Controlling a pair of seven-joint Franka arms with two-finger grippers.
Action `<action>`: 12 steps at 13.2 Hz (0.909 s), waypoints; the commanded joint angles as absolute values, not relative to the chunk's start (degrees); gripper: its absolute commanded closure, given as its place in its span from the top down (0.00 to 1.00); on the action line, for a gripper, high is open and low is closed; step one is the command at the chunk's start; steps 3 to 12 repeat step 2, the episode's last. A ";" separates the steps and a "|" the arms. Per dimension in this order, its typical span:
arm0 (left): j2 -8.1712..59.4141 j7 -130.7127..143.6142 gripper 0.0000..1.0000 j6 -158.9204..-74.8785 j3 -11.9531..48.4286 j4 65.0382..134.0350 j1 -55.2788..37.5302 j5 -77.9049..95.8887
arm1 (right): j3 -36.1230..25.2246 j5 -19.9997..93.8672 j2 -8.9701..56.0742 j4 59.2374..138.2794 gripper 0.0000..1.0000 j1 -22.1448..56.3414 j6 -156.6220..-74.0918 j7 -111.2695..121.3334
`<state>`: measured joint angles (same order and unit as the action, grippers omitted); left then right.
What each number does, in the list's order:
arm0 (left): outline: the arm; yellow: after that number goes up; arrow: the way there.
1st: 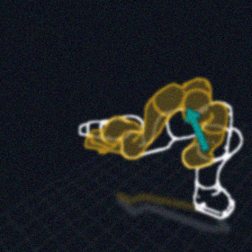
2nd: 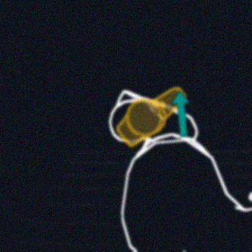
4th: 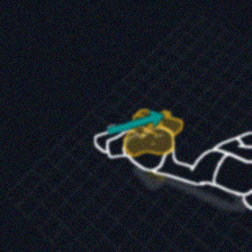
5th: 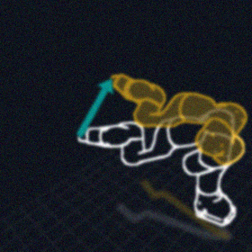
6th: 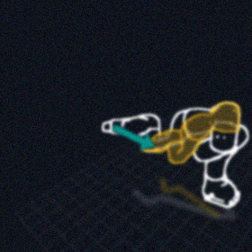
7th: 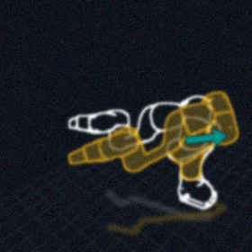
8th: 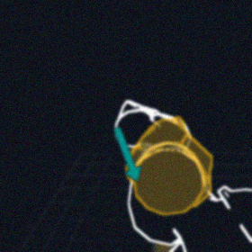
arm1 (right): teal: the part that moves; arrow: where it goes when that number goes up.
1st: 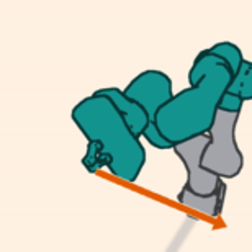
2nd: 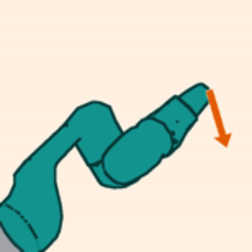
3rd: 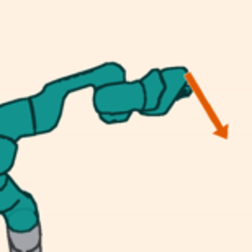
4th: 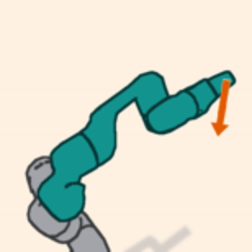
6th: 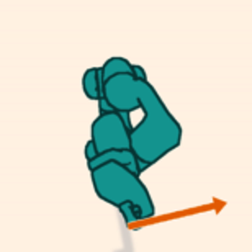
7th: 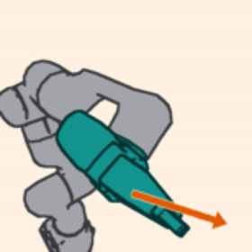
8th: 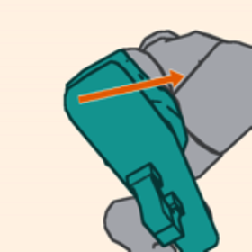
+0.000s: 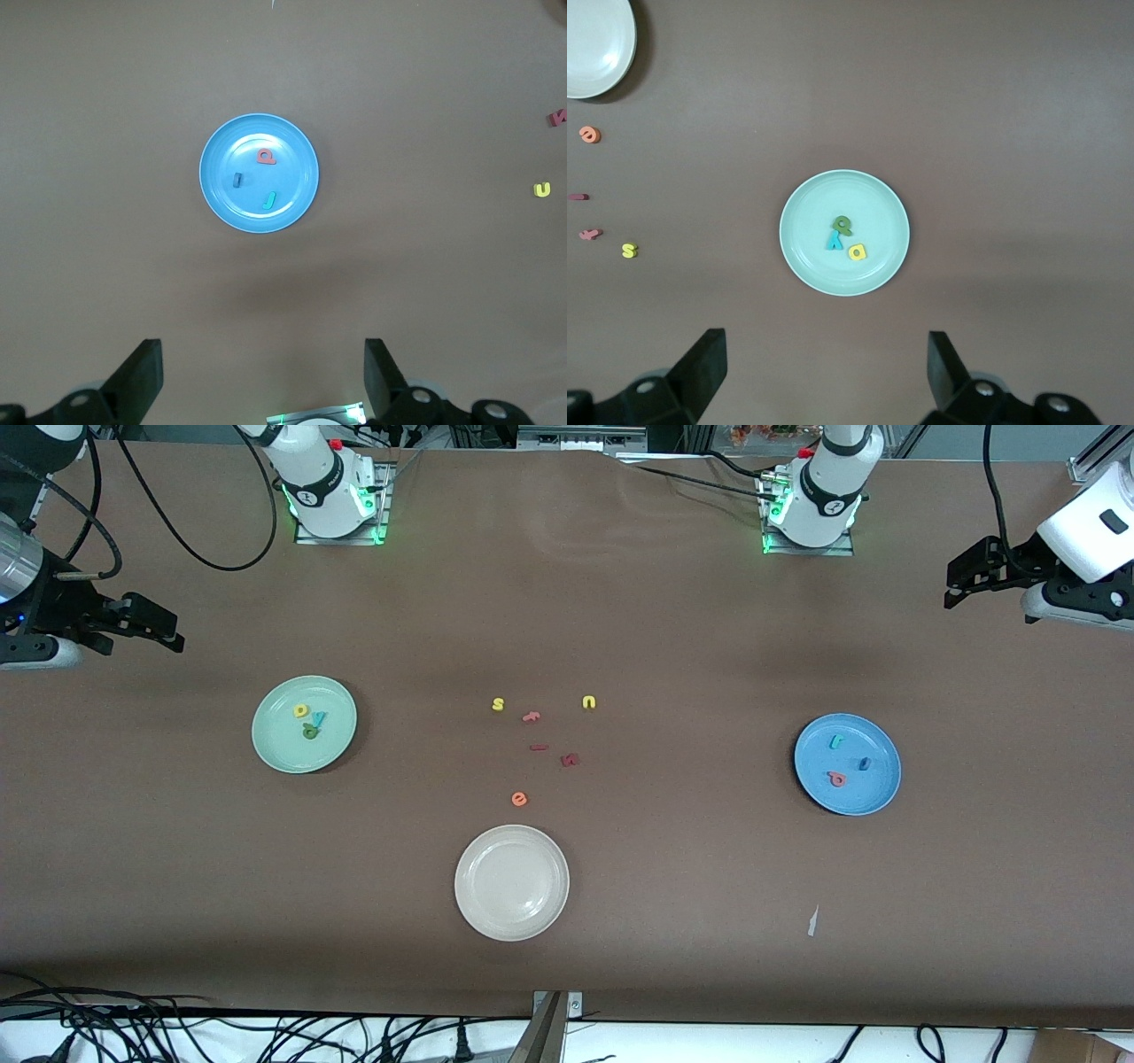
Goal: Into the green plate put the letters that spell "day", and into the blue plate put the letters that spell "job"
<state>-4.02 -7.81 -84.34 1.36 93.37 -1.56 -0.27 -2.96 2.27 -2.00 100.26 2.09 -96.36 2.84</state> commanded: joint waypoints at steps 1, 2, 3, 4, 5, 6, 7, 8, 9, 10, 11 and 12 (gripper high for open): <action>-3.25 -7.38 1.00 -83.23 1.58 91.41 -1.32 -1.32 | -2.72 2.29 -1.85 99.23 1.00 2.02 -96.15 2.90; -3.25 -7.38 1.00 -83.23 1.58 91.41 -1.41 -1.32 | -2.72 2.29 -1.85 99.23 1.00 2.02 -96.15 2.90; -3.25 -7.38 1.00 -83.23 1.58 91.41 -1.41 -1.32 | -2.72 2.29 -1.85 99.23 1.00 2.02 -96.15 2.90; -3.25 -7.38 1.00 -83.23 1.58 91.41 -1.41 -1.32 | -2.72 2.29 -1.85 99.23 1.00 2.02 -96.15 2.90; -3.25 -7.38 1.00 -83.23 1.58 91.41 -1.41 -1.32 | -2.72 2.29 -1.85 99.23 1.00 2.02 -96.15 2.90; -3.25 -7.38 1.00 -83.23 1.58 91.41 -1.41 -1.32 | -2.72 2.29 -1.85 99.23 1.00 2.02 -96.15 2.90; -3.25 -7.38 1.00 -83.23 1.58 91.41 -1.41 -1.32 | -2.72 2.29 -1.85 99.23 1.00 2.02 -96.15 2.90; -3.25 -7.38 1.00 -83.23 1.58 91.41 -1.41 -1.32 | -2.72 2.29 -1.85 99.23 1.00 2.02 -96.15 2.90; -3.25 -7.38 1.00 -83.23 1.58 91.41 -1.41 -1.32 | -2.72 2.29 -1.85 99.23 1.00 2.02 -96.15 2.90; -3.25 -7.38 1.00 -83.23 1.58 91.41 -1.41 -1.32 | -2.72 2.29 -1.85 99.23 1.00 2.02 -96.15 2.90; -3.25 -7.38 1.00 -83.23 1.58 91.41 -1.41 -1.32 | -2.72 2.29 -1.85 99.23 1.00 2.02 -96.15 2.90; -3.25 -7.38 1.00 -83.23 1.58 91.41 -1.41 -1.32 | -2.72 2.29 -1.85 99.23 1.00 2.02 -96.15 2.90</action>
